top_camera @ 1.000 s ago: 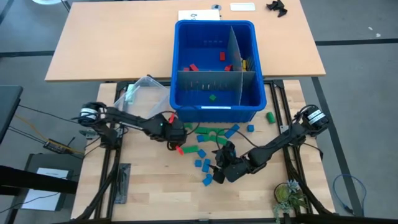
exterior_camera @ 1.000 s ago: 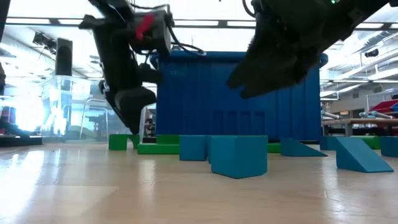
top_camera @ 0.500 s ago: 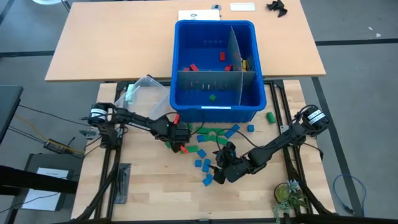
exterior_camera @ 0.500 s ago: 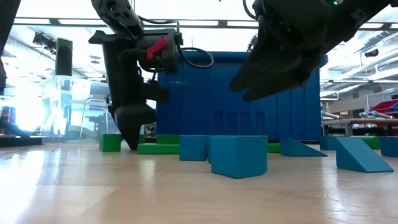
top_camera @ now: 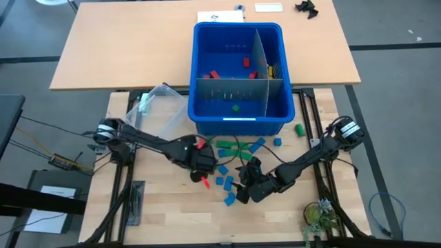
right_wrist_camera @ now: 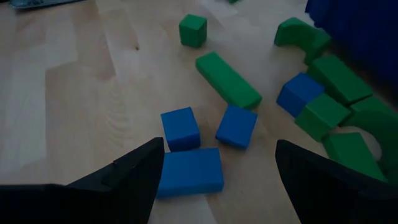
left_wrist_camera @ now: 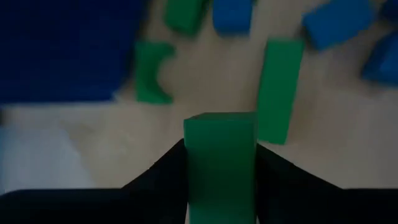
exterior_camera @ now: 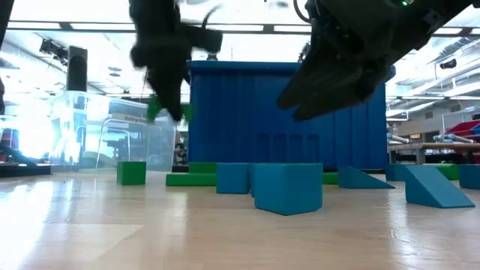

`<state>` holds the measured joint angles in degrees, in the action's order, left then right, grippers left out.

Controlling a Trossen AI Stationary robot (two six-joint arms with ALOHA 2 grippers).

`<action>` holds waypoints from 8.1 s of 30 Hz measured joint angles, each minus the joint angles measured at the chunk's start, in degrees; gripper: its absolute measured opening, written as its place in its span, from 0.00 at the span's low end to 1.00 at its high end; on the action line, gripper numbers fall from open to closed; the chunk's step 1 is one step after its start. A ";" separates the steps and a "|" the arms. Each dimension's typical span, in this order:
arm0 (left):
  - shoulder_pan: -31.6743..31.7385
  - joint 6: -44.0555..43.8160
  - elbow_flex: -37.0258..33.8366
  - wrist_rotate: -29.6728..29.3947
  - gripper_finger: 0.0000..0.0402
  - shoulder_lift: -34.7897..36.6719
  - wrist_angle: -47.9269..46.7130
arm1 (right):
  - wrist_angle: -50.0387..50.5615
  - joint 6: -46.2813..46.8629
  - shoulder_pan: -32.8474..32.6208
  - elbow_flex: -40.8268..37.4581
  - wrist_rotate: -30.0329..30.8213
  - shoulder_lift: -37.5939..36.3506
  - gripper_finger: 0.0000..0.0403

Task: Sort blocks
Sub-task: Put the green block into the blue bin

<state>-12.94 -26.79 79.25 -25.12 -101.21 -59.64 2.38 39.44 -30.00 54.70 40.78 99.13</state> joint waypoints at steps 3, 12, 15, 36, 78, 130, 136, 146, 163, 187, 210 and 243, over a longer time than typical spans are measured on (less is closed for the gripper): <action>-1.34 2.39 8.09 -4.17 0.34 0.02 -5.66 | -0.05 -0.04 -0.68 0.00 2.38 0.00 0.76; 2.24 20.76 27.76 -21.05 0.34 0.15 -3.11 | -0.13 -0.01 -1.02 0.00 4.05 0.00 0.76; 7.05 27.22 30.21 -20.77 0.34 0.30 2.63 | 0.11 0.02 -1.02 0.00 3.93 0.00 0.76; 26.64 23.16 32.47 4.28 0.70 0.76 5.75 | 0.24 1.66 -0.61 -0.90 -0.07 0.00 0.76; -2.39 -19.70 -23.23 7.43 0.65 8.44 21.28 | -4.97 -4.74 1.74 -0.92 -2.61 0.00 0.76; 3.95 -12.00 -25.70 18.21 0.34 5.11 23.50 | -4.94 -4.52 1.93 -0.92 -4.47 0.04 0.76; 2.25 -8.82 -12.88 17.07 0.34 8.19 11.07 | -4.55 -4.52 0.74 -0.92 -3.93 0.04 0.76; 6.19 11.97 13.31 -6.42 0.34 12.42 14.55 | -2.46 -2.13 -1.88 -0.92 -0.93 0.04 0.76; 28.76 23.43 14.07 2.89 0.44 7.61 27.74 | 1.09 2.99 -1.88 -0.92 -1.49 0.04 0.76; -0.87 5.21 5.24 -0.38 0.66 10.86 10.55 | 1.72 2.62 -1.88 -0.92 -1.52 0.04 0.76; 3.26 8.64 -29.07 13.11 0.62 8.50 44.90 | -0.82 -0.63 -1.48 -0.92 -1.38 0.04 0.76; 1.47 8.59 -12.45 8.00 0.34 8.87 22.89 | -1.88 -1.61 -0.98 -0.94 -2.85 0.04 0.76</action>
<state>-11.47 -18.20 66.80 -17.12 -92.34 -36.75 0.49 37.83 -30.98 53.76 37.93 99.18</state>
